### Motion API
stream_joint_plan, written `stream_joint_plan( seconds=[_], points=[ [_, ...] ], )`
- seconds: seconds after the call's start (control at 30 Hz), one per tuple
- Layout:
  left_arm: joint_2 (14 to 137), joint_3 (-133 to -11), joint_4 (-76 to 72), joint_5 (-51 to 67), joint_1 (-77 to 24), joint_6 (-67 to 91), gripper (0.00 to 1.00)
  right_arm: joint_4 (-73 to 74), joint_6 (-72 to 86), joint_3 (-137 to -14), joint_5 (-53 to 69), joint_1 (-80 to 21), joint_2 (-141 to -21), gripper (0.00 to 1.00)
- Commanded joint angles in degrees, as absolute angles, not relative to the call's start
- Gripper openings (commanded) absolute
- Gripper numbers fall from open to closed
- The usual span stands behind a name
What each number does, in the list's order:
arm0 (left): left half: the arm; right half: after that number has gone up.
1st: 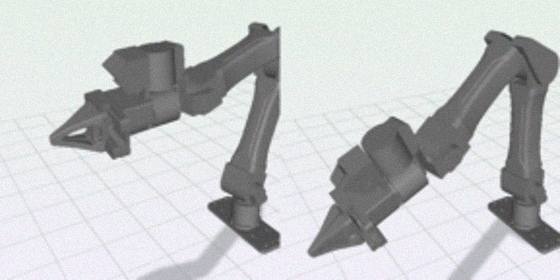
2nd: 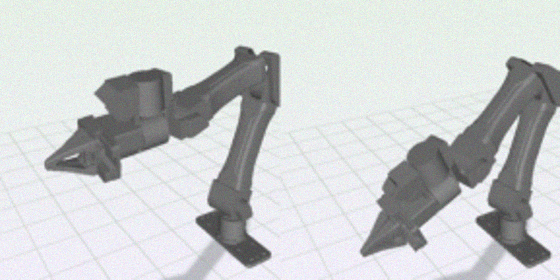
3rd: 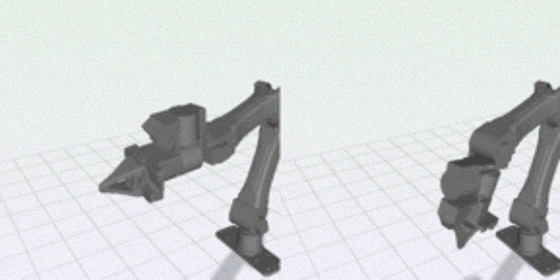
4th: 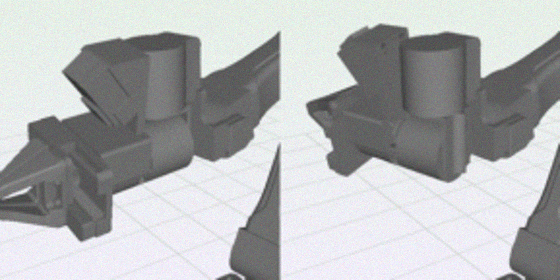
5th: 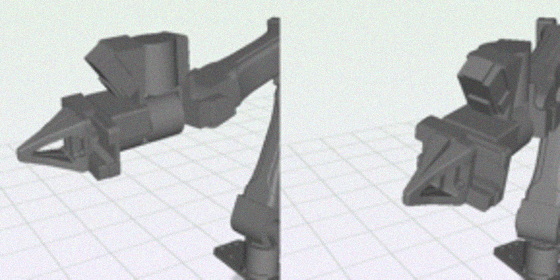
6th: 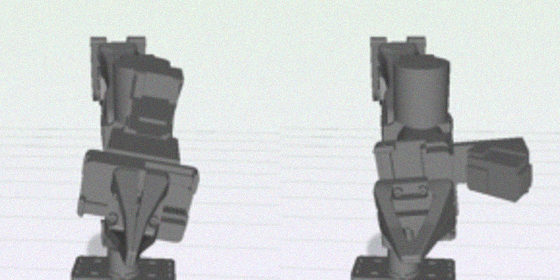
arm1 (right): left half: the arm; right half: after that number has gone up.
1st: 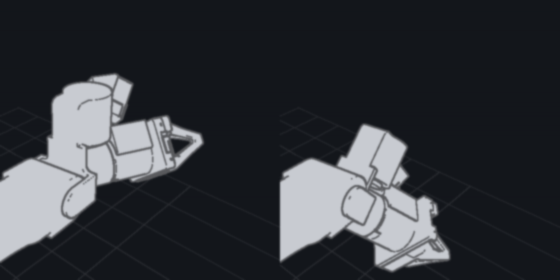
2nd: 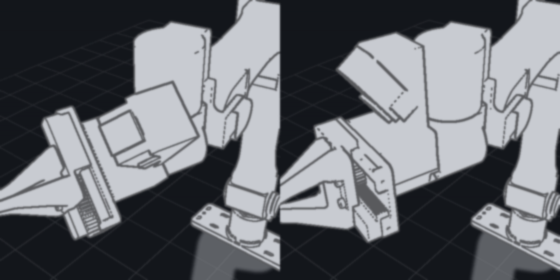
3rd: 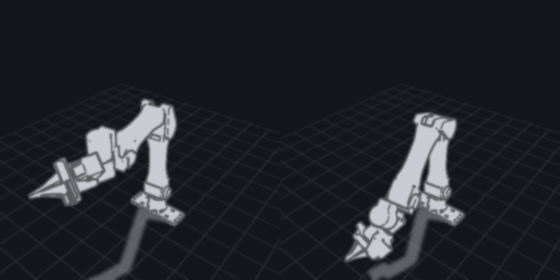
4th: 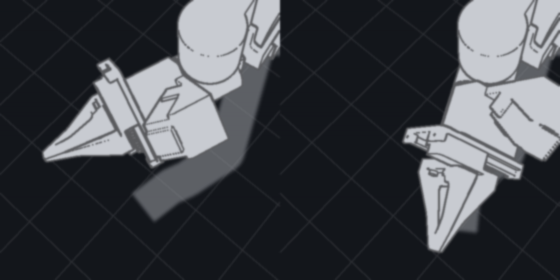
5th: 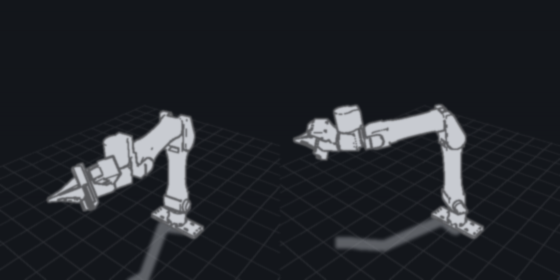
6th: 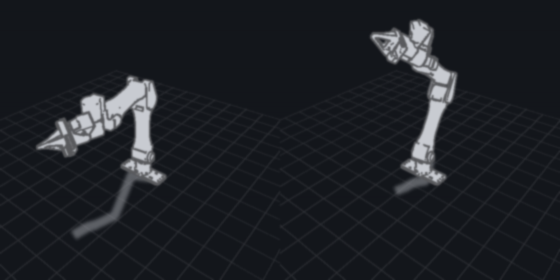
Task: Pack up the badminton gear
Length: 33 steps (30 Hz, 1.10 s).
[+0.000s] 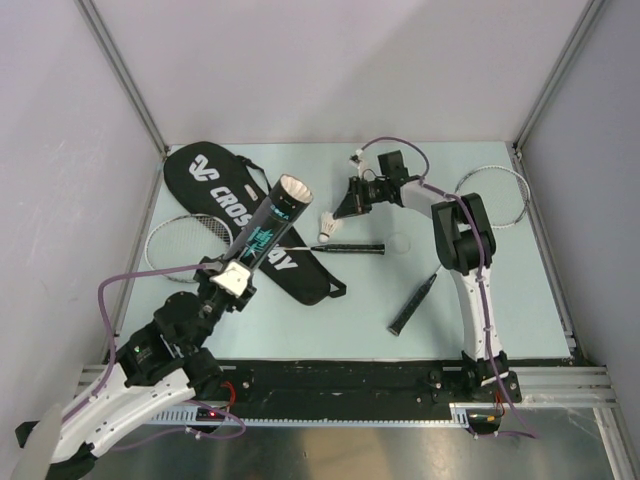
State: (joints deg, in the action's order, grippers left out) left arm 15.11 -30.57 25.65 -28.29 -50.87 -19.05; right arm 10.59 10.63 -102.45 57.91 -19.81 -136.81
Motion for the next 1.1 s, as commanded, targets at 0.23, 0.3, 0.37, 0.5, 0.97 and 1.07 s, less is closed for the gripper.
stream_joint_plan(
  seconds=[0.23, 0.3, 0.37, 0.5, 0.97, 1.07],
  points=[
    [16.76, -30.97, 21.08, -26.52, -50.90, -17.43, 0.50, -21.33, 28.19, -85.17, 59.72, -13.31, -117.07, 0.00],
    [17.24, -31.23, 21.05, -25.75, -50.91, -17.28, 0.50, -24.80, 30.91, -82.22, 59.53, -12.07, -113.58, 0.00],
    [17.67, -31.23, 21.10, -24.74, -50.92, -17.24, 0.50, -26.35, 32.89, -79.60, 58.37, -10.82, -109.23, 0.00],
    [18.52, -30.99, 21.47, -22.61, -50.90, -16.74, 0.50, -22.11, 31.20, -75.13, 52.87, -9.50, -98.09, 0.00],
    [20.74, -31.22, 23.41, -15.28, -50.95, -20.78, 0.50, 1.50, 16.43, -71.63, 39.18, -16.20, -65.13, 0.00],
    [22.47, -32.64, 24.29, -12.39, -50.92, -21.38, 0.50, 5.25, 15.37, -71.32, 36.62, -18.10, -61.17, 0.00]
  ],
)
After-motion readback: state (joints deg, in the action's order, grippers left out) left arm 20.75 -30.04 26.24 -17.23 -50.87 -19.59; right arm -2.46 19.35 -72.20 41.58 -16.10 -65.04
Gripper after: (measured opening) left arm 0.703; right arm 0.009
